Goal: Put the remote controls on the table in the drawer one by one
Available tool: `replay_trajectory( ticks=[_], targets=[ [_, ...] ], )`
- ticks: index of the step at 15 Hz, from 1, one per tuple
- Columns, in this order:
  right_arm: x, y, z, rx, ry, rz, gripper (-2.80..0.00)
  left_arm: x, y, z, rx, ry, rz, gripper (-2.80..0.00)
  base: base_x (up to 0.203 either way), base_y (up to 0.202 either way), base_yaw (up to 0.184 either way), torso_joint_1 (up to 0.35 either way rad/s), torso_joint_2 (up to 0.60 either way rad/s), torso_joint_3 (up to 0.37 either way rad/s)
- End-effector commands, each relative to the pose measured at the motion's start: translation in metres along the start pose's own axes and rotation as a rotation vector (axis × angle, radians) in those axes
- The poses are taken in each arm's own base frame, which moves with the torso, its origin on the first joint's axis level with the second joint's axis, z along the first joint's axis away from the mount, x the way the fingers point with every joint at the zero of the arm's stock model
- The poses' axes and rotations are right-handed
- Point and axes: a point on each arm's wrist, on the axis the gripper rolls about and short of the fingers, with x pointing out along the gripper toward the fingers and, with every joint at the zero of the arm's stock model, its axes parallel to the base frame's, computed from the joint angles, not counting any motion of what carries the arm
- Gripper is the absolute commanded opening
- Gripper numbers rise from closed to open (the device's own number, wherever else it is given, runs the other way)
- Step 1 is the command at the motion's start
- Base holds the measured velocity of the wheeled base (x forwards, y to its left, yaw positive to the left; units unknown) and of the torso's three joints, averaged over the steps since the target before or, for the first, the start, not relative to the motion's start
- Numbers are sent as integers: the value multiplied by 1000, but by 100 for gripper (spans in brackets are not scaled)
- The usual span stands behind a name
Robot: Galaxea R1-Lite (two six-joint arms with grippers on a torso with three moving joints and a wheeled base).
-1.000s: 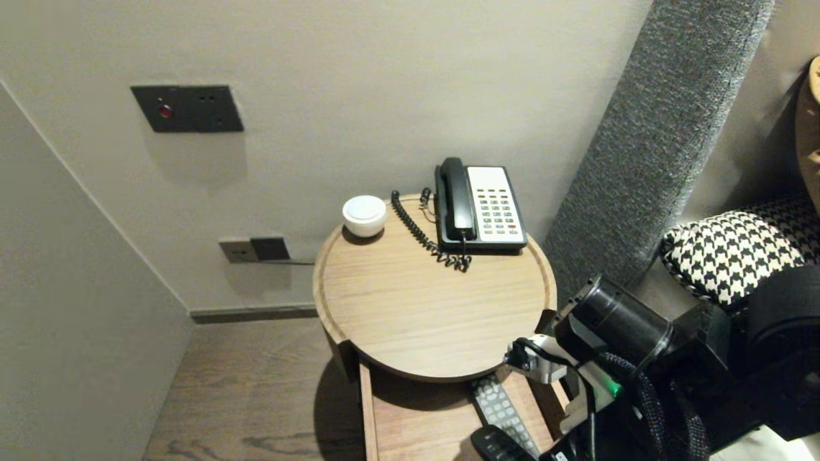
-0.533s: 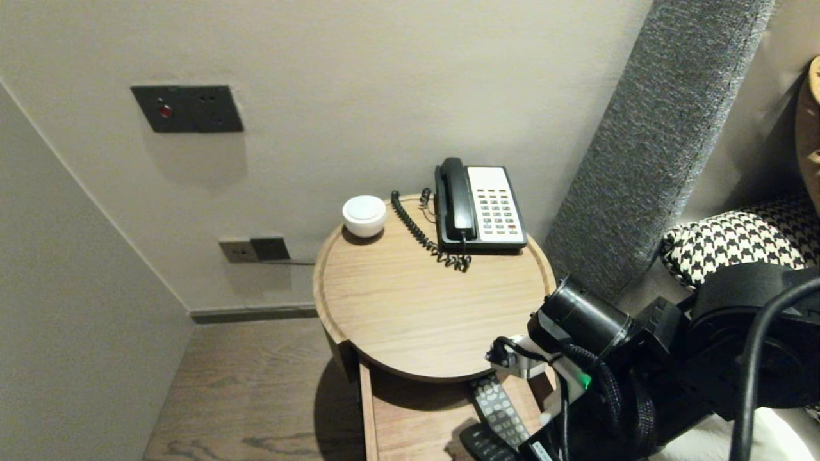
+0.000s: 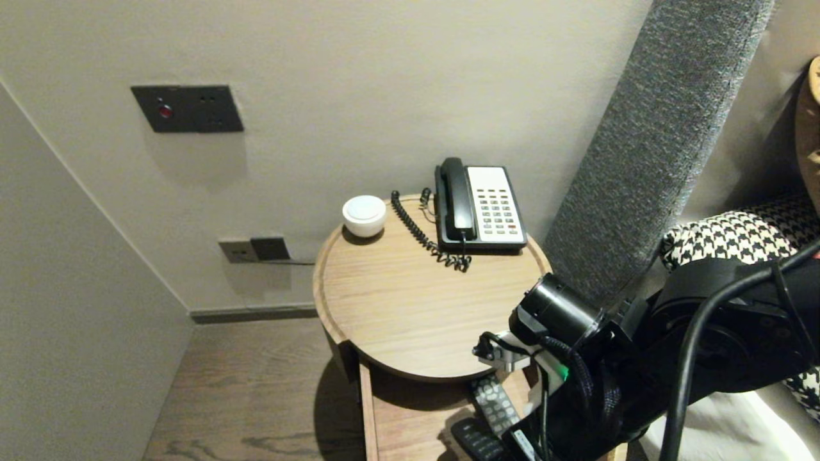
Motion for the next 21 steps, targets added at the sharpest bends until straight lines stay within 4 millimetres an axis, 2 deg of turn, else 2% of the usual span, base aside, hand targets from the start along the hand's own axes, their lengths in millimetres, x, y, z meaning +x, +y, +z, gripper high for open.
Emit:
replay_trajectory(
  ticks=[1,2,5,14,16,21],
  targets=[
    [3,-1,2,5,10,0,-280,0,0,0,0,0,1,-280,0,0,0,0,0,0],
    [3,-1,2,5,10,0,-280,0,0,0,0,0,1,-280,0,0,0,0,0,0],
    [11,-3,19,27,4,0,-280,0,0,0,0,0,1,-280,0,0,0,0,0,0],
    [24,-7,31,41,14,-10,-280,0,0,0,0,0,1,-280,0,0,0,0,0,0],
    [33,-11,40,50,19,-17,-280,0,0,0,0,0,1,-280,0,0,0,0,0,0],
    [25,-13,41,50,-25,-13,-280,0,0,0,0,0,1,-280,0,0,0,0,0,0]
  ],
)
